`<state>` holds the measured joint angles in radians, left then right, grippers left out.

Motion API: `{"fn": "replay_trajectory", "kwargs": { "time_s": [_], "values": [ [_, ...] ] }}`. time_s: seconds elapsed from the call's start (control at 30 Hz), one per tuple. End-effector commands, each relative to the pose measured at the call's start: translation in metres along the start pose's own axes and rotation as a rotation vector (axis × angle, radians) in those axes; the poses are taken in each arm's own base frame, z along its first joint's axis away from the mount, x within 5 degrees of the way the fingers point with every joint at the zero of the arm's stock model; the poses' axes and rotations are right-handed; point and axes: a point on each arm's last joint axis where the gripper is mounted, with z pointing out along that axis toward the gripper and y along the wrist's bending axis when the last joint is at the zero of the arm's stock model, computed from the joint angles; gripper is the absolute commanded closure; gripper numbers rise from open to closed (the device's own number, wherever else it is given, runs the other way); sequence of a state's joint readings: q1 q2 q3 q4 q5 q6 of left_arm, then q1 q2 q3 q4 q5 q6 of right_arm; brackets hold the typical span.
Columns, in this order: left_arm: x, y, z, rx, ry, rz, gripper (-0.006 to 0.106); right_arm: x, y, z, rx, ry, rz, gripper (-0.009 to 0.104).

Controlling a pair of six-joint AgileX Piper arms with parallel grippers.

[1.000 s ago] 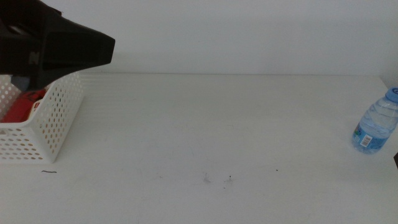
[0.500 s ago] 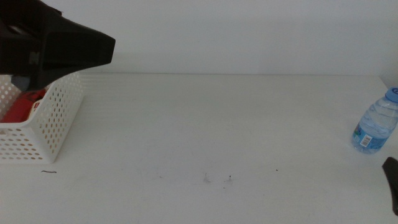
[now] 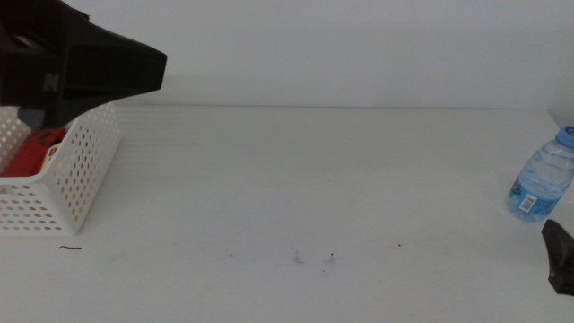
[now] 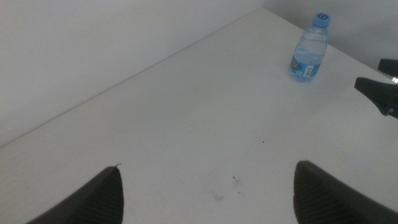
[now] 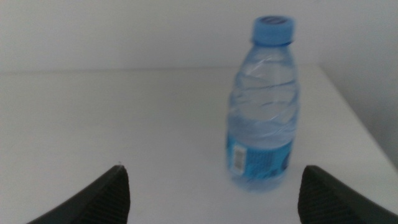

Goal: Use arms to grab the bottles and put them into the dustbin to the left of the table.

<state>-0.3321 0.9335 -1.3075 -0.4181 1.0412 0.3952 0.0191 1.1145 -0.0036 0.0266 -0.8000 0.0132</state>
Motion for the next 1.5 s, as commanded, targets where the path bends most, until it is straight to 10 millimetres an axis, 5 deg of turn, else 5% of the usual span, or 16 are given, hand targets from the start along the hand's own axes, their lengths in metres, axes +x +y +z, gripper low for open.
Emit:
{"fn": "replay_trajectory", "kwargs": {
  "time_s": [0.0, 0.37, 0.83, 1.3, 1.4, 1.47],
  "values": [
    [-0.003, 0.000, -0.002, -0.012, -0.023, 0.009, 0.007, -0.002, -0.005, 0.003, 0.046, -0.052, -0.005, 0.004],
    [-0.005, 0.001, -0.002, -0.023, -0.050, 0.008, 0.007, 0.015, -0.014, 0.026, 0.145, 0.029, 0.012, 0.004],
    [-0.009, 0.002, -0.002, -0.036, -0.086, 0.007, 0.007, 0.008, -0.018, 0.101, 0.207, 0.040, -0.019, 0.004],
    [-0.009, 0.002, -0.002, -0.035, -0.087, 0.006, 0.007, 0.033, -0.026, 0.187, 0.296, 0.065, -0.053, 0.004],
    [-0.009, 0.002, -0.002, -0.035, -0.087, 0.006, 0.007, 0.038, -0.027, 0.197, 0.299, 0.070, -0.086, 0.021],
    [-0.009, 0.002, -0.002, -0.035, -0.087, 0.006, 0.007, 0.040, -0.027, 0.199, 0.298, 0.072, -0.088, 0.055]
  ]
}}
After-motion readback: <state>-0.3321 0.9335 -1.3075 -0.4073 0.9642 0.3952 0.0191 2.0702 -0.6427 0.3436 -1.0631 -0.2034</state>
